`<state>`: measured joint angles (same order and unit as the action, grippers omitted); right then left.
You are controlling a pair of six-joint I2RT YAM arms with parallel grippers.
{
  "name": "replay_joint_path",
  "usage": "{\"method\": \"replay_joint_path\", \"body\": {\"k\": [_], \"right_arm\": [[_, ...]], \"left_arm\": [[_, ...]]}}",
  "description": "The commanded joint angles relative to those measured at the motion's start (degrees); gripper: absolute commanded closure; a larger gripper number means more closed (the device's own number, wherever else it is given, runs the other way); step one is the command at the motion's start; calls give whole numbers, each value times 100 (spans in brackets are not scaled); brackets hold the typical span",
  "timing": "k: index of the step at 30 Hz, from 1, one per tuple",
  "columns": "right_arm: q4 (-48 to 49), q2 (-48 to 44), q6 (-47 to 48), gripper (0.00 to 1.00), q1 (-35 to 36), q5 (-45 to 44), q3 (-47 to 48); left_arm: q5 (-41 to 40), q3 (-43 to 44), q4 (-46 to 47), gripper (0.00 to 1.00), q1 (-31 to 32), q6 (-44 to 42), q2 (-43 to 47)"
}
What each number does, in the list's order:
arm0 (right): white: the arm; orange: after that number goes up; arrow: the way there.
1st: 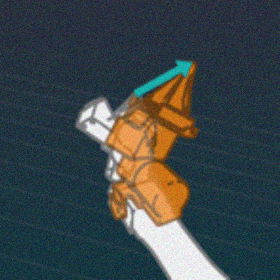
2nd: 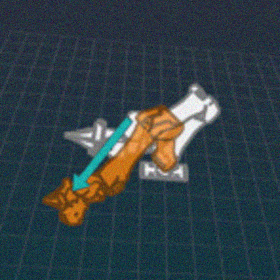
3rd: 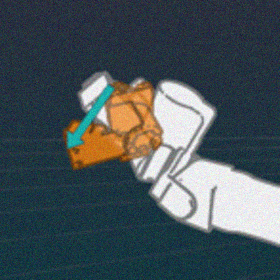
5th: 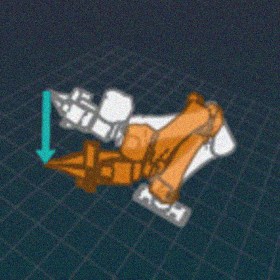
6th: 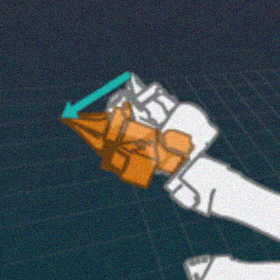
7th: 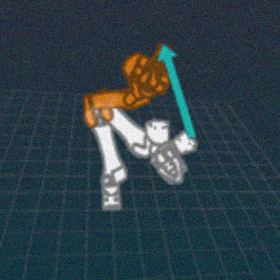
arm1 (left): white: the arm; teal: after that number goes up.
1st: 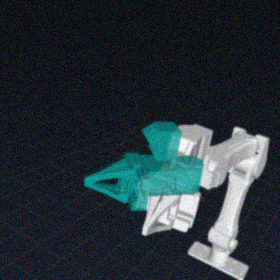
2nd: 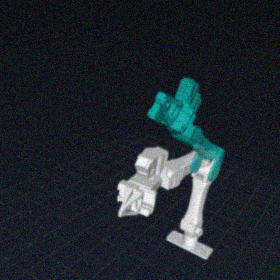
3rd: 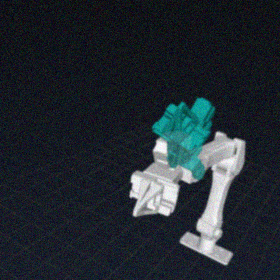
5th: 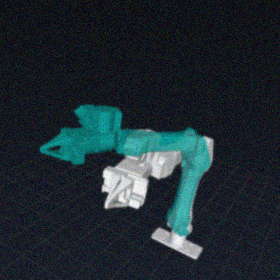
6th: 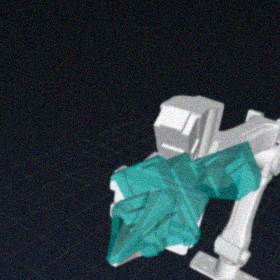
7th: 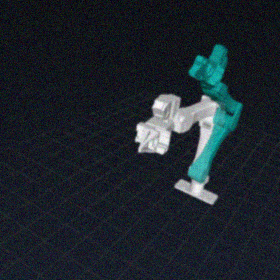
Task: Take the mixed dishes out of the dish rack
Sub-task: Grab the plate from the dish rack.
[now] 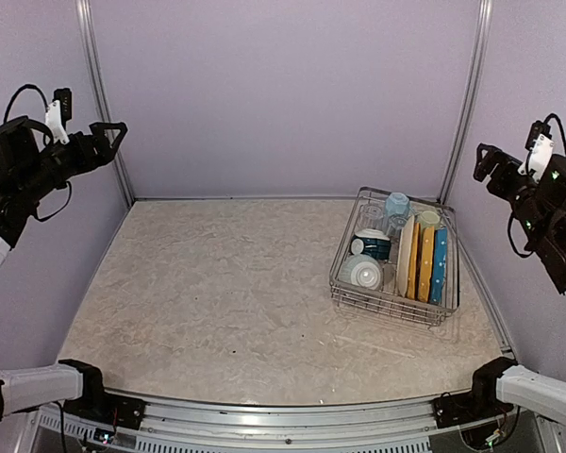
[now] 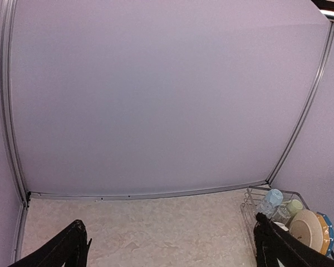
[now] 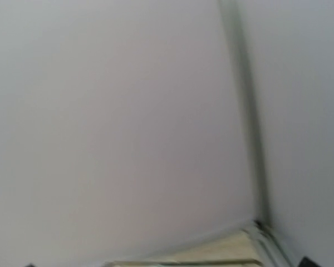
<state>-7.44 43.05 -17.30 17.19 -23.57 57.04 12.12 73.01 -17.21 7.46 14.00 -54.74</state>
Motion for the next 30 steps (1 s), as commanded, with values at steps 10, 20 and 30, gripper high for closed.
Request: {"method": "replay_joint_path", "body": {"k": [10, 20, 30], "right_arm": [[-1933, 849, -344, 0, -1063, 467, 509], [-3052, 1116, -151, 0, -1208, 1990, 858], [-3995, 1699, -550, 26, -1052, 2485, 842]], "left_arm": [[-70, -82, -598, 1, -939, 955, -761], [-110, -46, -903, 1, -1061, 1298, -1065], [1128, 245, -1086, 1, -578, 1475, -1576]]}}
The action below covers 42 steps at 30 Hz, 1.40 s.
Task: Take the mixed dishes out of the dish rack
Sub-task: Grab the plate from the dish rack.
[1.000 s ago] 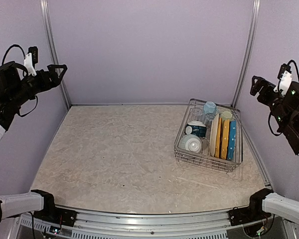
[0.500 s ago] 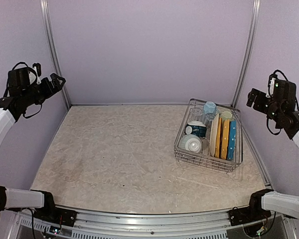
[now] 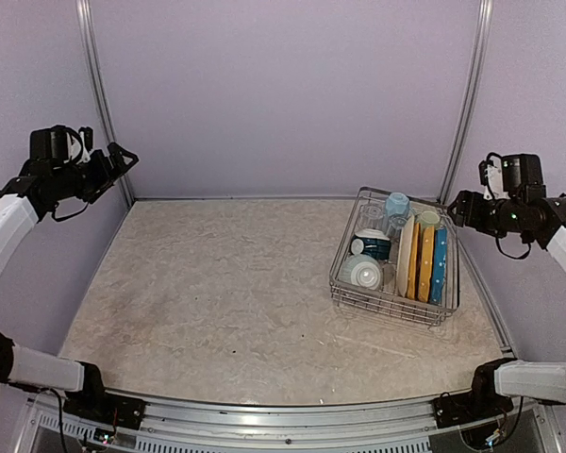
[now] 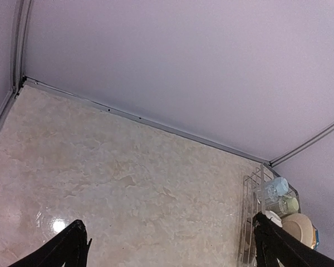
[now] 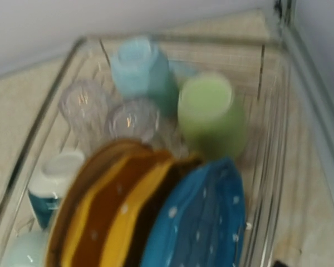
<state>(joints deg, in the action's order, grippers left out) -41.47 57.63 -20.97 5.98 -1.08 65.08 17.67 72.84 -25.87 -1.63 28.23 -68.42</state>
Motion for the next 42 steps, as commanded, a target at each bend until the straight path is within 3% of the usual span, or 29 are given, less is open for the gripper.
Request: {"method": "replay_joint_path", "body": {"k": [1, 10, 19, 30, 42], "right_arm": [[-600, 308, -202, 28, 101, 225, -16], [-89, 551, -452, 41, 157, 565, -553], [540, 631, -824, 53, 151, 944, -896], [878, 835, -880, 65, 140, 915, -1027], [1193, 888, -932, 67, 139, 694, -1234]], "left_arm": [[604, 297, -258, 1, 439, 20, -264], [374, 398, -470, 1, 1382, -312, -567], [415, 518, -649, 1, 1917, -391, -910], [261, 556, -735, 1, 2123, -476, -995], [229, 591, -796, 1, 2287, -491, -1172]]}}
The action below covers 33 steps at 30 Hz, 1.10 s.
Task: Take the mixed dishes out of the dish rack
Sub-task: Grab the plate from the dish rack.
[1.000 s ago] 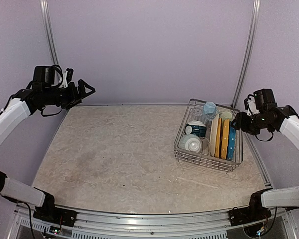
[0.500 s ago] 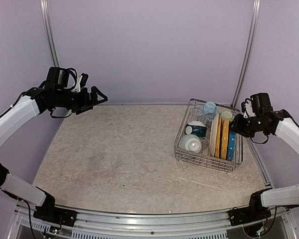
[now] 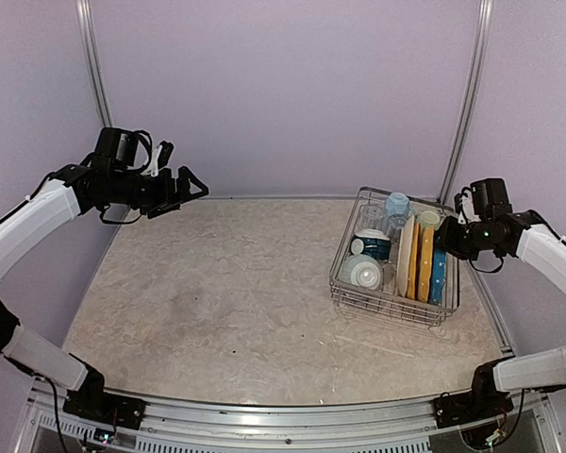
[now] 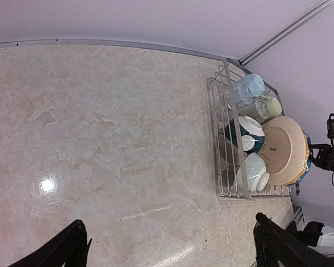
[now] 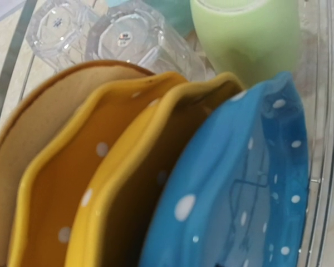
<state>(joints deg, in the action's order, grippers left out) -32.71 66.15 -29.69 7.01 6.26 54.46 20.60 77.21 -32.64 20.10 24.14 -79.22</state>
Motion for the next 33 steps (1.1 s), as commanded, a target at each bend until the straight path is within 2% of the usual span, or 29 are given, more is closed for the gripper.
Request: {"method": "replay_joint_path", "body": {"k": [1, 14, 17, 22, 33], "right_arm": [[351, 47, -75, 68, 38, -56, -191], [410, -133, -260, 78, 33, -248, -238], [513, -150, -392, 83, 38, -80, -204], [575, -263, -559, 99, 37, -118, -251], [485, -606, -1096, 100, 35, 20, 129]], "left_arm": [[-88, 154, -131, 1, 140, -97, -100], [-374, 198, -238, 1, 355, -199, -199], [-403, 215, -259, 1, 372, -208, -178], [-477, 203, -260, 1, 423, -242, -119], [-461, 216, -278, 1, 434, -234, -155]]}}
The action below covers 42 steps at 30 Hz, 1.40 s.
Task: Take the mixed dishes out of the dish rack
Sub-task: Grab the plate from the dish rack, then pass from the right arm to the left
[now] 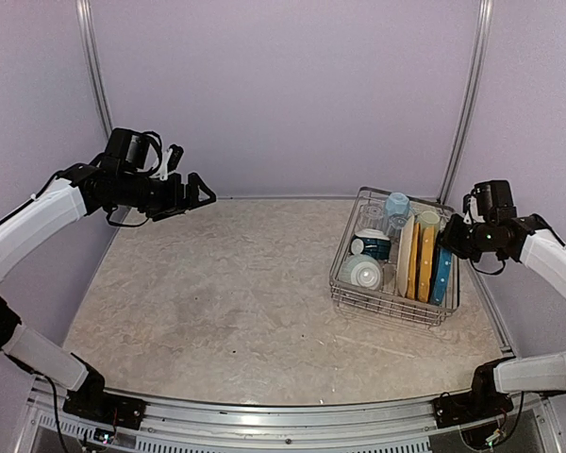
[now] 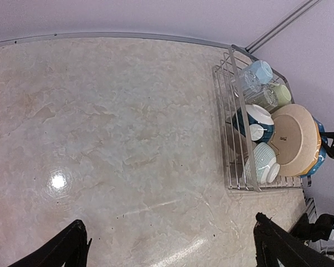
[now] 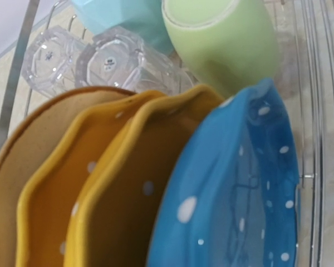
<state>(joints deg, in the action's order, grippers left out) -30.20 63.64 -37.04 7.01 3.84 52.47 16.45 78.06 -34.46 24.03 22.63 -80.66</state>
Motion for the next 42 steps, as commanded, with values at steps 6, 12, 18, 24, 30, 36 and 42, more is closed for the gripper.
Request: {"method": "replay_joint_path", "body": {"k": [6, 12, 18, 24, 30, 36, 42], "right_arm": [[65, -528, -427, 100, 37, 215, 642], [-29, -784, -318, 100, 38, 86, 809], [-54, -939, -190, 100, 38, 150, 1042], [74, -1004, 359, 100, 38, 392, 1372], [27, -719, 1205, 100, 34, 417, 1994], [-2, 24, 1942, 100, 67, 410, 2783], [57, 807, 2571, 100, 453, 120, 3544]], "left_arm": [[-42, 137, -96, 1, 41, -76, -13], [-30, 137, -94, 1, 49, -66, -11], [-34, 130, -96, 1, 51, -59, -7], [11, 130, -79, 1, 49, -16, -11], [57, 147, -16, 1, 45, 198, -28], [-194, 274, -118, 1, -13, 457, -81], [124, 229, 82, 1, -278, 743, 21]]}}
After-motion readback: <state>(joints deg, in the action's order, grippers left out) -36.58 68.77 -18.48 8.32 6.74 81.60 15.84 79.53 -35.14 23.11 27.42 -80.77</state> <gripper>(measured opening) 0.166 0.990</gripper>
